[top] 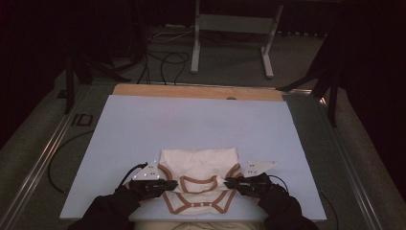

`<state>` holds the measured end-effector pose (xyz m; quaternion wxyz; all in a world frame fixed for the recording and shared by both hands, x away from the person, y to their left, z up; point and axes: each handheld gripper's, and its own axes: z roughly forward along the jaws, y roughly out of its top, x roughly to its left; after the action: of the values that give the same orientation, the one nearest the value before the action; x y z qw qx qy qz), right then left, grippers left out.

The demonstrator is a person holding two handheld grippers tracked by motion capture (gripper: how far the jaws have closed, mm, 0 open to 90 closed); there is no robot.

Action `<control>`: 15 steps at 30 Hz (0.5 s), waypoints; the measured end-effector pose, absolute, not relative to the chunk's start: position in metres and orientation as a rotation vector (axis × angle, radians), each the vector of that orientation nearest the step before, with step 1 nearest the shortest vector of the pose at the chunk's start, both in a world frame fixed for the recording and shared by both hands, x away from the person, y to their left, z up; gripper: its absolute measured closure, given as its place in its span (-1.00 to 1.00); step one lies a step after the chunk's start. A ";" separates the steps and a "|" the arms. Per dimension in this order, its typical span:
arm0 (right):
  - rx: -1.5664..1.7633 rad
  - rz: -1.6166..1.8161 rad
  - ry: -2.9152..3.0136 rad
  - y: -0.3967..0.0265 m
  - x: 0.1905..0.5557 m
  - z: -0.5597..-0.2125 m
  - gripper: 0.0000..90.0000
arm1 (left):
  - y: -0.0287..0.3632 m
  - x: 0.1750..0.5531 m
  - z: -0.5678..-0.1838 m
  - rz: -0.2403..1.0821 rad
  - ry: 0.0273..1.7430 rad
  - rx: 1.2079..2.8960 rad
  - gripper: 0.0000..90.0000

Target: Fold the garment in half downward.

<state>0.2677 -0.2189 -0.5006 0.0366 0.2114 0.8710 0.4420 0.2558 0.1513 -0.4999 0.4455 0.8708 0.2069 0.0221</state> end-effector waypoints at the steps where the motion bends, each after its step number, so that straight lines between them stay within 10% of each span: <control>1: 0.643 1.354 2.679 -0.219 0.268 -0.502 0.81 | 0.151 0.256 -0.501 0.048 0.517 2.164 0.95; 15: 0.692 1.330 2.746 -0.220 0.268 -0.517 0.75 | 0.144 0.256 -0.518 0.005 0.531 2.272 0.87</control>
<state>0.2680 -0.2199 -0.5174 0.0066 0.2212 0.8777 0.4250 0.2558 0.1445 -0.5175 0.3931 0.8954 0.2093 0.0019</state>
